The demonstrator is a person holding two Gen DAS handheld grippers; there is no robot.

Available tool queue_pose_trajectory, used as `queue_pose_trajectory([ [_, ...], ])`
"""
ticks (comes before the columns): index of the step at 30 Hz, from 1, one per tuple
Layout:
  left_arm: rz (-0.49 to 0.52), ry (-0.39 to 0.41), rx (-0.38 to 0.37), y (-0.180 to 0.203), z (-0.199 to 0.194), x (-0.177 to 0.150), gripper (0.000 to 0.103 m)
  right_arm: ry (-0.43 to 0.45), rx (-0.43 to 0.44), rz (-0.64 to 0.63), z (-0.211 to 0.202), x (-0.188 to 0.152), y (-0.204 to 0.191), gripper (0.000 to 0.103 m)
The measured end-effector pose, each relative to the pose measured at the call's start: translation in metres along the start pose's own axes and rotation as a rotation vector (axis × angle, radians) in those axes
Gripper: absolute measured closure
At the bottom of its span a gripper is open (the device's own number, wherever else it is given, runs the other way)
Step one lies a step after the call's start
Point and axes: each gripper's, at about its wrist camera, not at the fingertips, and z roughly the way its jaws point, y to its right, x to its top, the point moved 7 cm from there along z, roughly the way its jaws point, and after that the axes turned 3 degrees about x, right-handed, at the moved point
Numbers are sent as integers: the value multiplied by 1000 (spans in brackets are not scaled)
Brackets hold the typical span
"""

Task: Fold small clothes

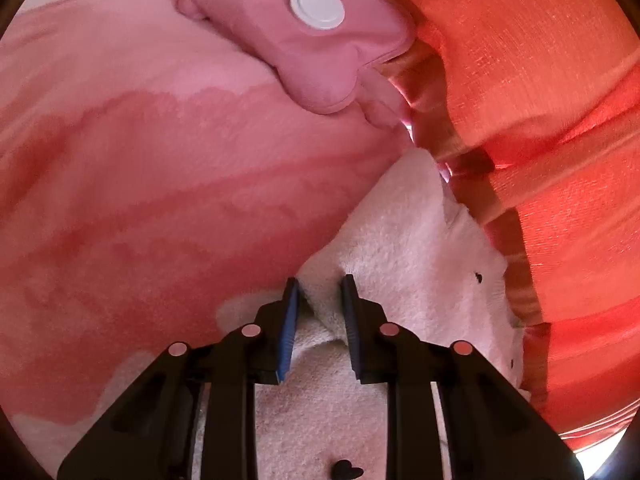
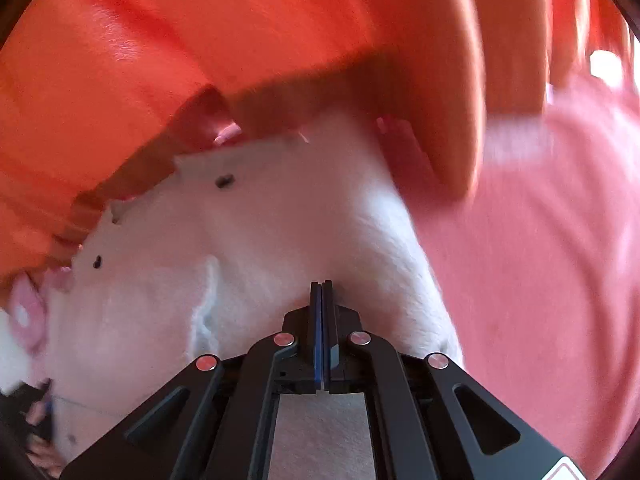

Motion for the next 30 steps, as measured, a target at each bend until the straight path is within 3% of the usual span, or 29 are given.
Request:
queue_pose_trajectory([
  [1, -2, 0, 2, 0, 1, 0, 82, 20, 28, 18, -7, 6, -2, 103],
  [3, -13, -2, 1, 0, 1, 0, 81, 43, 109, 74, -18, 14, -7, 89],
  [4, -14, -2, 3, 0, 0, -1, 81, 27, 155, 109, -18, 11, -11, 75],
  [5, -17, -2, 2, 0, 0, -1, 81, 1, 202, 128, -16, 7, -18, 54],
  [7, -22, -3, -3, 0, -2, -2, 81, -31, 237, 121, -11, -5, -29, 46],
  [10, -35, 0, -25, 1, -4, -1, 81, -116, 240, 44, 8, -27, -48, 46],
  [12, -26, 3, -42, 4, -6, 0, 82, -87, 175, -56, 12, -33, -60, 51],
  [13, -9, 2, -40, 6, -5, 0, 82, -78, 139, -138, 12, -34, -71, 81],
  [14, -2, 1, -37, 6, -5, 0, 82, -76, 141, -167, 10, -31, -78, 94],
  [19, 4, 5, -46, 6, -3, 3, 88, 196, 210, -188, -65, 23, -97, 95],
  [21, 25, 13, -21, 6, -1, 3, 89, 258, 123, -213, -69, 34, -84, 95],
  [23, 35, 1, 11, 2, 6, -2, 91, 149, -3, -196, -26, 25, -48, 95],
  [25, 31, -21, 21, -2, 12, -7, 92, 4, -22, -96, 17, 3, -14, 95],
  [30, 1, 5, -35, 11, -12, -2, 93, 76, -6, -176, 2, 14, -38, 94],
])
